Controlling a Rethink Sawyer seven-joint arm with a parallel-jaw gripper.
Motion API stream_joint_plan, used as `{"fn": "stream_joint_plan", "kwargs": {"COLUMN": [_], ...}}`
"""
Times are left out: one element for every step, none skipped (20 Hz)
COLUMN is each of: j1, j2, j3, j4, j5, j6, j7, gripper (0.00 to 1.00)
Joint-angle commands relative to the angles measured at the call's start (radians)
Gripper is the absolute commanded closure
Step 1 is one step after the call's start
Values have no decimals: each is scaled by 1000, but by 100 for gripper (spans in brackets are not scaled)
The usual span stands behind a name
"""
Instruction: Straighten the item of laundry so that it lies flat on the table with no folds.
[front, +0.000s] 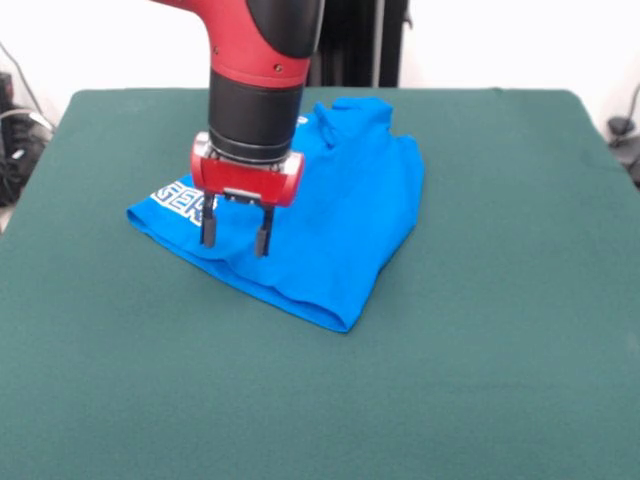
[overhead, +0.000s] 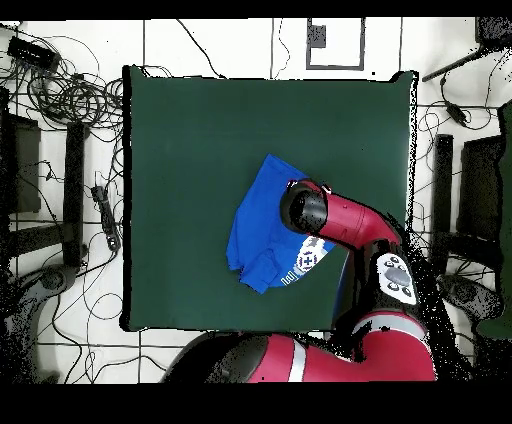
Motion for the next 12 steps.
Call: {"fn": "stream_joint_plan", "kwargs": {"j1": [12, 11, 9, 8, 8, 7, 7, 7, 7, 6, 4, 2], "j2": [24, 28, 25, 24, 21, 18, 21, 23, 25, 28, 31, 33], "j3": [53, 55, 56, 57, 57, 57, 58, 58, 59, 61, 63, 65], "j4": [-21, -22, -18, -17, -13, -12, -14, -15, -15, -16, -17, -17], "j5": [24, 23, 22, 22, 21, 21, 21, 21, 21, 21, 22, 22], "j6": [96, 93, 91, 90, 90, 91, 90, 88, 86, 83, 83, 80], "j7": [145, 145, 144, 144, 144, 144, 144, 144, 145, 144, 144, 144], "gripper": [0, 0, 0, 0, 0, 0, 0, 0, 0, 0, 0, 0]}}
